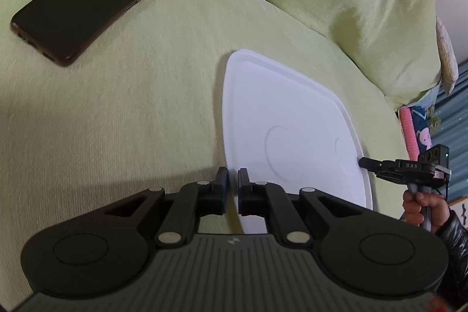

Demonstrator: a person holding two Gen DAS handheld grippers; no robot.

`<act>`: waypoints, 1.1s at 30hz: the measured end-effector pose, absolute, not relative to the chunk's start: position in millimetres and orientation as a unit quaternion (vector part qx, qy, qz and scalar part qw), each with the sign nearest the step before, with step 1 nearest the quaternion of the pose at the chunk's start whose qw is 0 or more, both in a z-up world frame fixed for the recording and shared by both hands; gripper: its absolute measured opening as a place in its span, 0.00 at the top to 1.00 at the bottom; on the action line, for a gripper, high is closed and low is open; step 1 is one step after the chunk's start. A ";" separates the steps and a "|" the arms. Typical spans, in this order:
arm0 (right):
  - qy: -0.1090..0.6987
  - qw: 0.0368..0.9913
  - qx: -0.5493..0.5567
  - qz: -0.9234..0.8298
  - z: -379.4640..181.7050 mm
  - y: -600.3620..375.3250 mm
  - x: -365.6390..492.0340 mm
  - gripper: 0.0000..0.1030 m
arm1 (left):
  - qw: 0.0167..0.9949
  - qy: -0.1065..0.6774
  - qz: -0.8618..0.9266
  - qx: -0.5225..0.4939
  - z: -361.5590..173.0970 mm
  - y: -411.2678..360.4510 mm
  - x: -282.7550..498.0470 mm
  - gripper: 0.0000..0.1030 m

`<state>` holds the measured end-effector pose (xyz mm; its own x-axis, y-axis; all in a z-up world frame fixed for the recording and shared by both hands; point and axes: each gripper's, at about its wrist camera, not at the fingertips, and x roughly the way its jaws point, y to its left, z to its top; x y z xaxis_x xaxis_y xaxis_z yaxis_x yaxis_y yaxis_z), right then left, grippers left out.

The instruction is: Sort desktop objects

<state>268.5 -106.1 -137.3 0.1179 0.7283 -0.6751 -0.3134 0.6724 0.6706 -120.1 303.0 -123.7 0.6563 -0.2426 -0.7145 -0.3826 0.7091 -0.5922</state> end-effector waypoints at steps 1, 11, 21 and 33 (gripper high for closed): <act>0.556 0.726 0.185 0.359 -137.3 -105.1 268.2 0.94 | 0.829 0.412 0.043 -0.376 -123.0 302.3 -119.5 0.96; 0.523 0.751 0.173 0.364 -111.5 -110.8 255.5 0.94 | 0.843 0.403 0.040 -0.354 -106.2 290.0 -122.6 0.96; 0.504 0.769 0.175 0.350 -81.9 -137.2 246.7 0.94 | 0.859 0.390 0.019 -0.332 -72.9 272.1 -114.6 0.96; 0.473 0.799 0.197 0.314 -51.7 -196.5 222.9 0.94 | 0.871 0.388 -0.031 -0.300 -44.1 227.4 -84.8 0.96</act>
<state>222.9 -196.5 -51.7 0.3560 0.6886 -0.6318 -0.3152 0.7249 0.6125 -84.8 227.4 -44.1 0.6964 -0.2867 -0.6579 -0.1792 0.8182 -0.5463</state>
